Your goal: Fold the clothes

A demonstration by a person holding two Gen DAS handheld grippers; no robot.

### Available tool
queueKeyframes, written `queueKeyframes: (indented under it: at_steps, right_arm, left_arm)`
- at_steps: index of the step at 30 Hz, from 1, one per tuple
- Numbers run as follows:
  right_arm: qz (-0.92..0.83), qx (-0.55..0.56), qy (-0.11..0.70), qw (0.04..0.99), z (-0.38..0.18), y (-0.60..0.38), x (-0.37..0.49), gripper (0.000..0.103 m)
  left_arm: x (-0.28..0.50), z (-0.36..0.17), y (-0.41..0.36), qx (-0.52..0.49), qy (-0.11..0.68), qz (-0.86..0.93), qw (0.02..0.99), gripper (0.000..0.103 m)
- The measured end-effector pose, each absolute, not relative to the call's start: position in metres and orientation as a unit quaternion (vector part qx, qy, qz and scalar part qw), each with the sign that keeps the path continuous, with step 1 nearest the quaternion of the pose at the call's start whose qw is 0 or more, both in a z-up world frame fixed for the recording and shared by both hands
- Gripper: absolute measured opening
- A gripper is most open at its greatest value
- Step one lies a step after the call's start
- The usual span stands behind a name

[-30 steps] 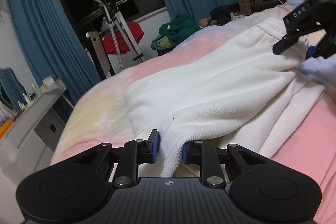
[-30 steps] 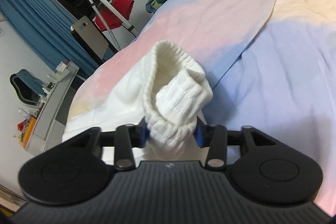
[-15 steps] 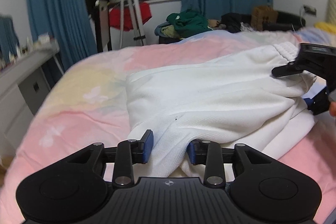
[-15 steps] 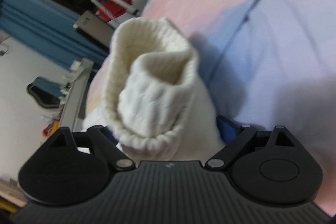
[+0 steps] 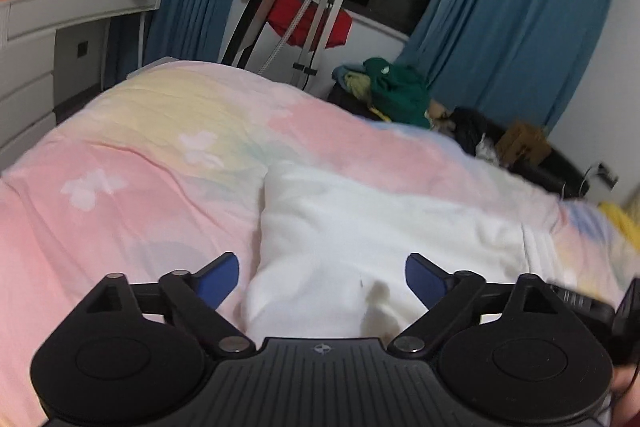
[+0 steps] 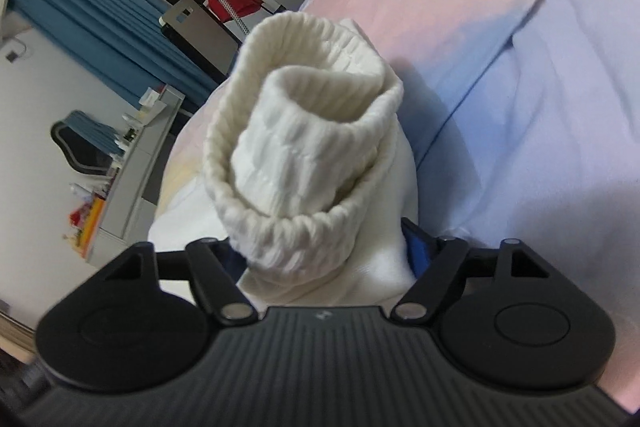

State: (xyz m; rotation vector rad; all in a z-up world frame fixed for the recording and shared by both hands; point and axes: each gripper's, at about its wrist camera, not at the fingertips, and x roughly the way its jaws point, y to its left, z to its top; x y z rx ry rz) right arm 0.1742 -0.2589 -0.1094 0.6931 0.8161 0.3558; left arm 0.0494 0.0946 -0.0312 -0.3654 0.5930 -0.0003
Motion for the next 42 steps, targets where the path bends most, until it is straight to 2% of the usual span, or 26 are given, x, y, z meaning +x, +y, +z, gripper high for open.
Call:
queueKeyframes:
  at_steps: [5, 10, 27, 35, 42]
  right_arm:
    - [0.157, 0.32, 0.378, 0.854, -0.105, -0.257, 0.169, 0.065]
    - [0.148, 0.322, 0.371, 0.859, -0.105, -0.256, 0.168, 0.058]
    - [0.125, 0.315, 0.36, 0.869, -0.104, -0.248, 0.158, 0.06]
    - [0.122, 0.343, 0.364, 0.857, -0.109, -0.252, 0.162, 0.061]
    - [0.134, 0.346, 0.334, 0.866, -0.095, -0.251, 0.156, 0.062]
  left_arm:
    - [0.091, -0.058, 0.106, -0.224, 0.353, 0.02, 0.908, 0.093]
    - [0.102, -0.076, 0.109, -0.238, 0.372, -0.003, 0.897, 0.096]
    - [0.122, -0.109, 0.135, -0.35, 0.41, -0.051, 0.841, 0.098]
    - [0.127, -0.11, 0.133, -0.347, 0.408, -0.063, 0.842, 0.096]
    - [0.127, -0.113, 0.134, -0.348, 0.406, -0.065, 0.843, 0.092]
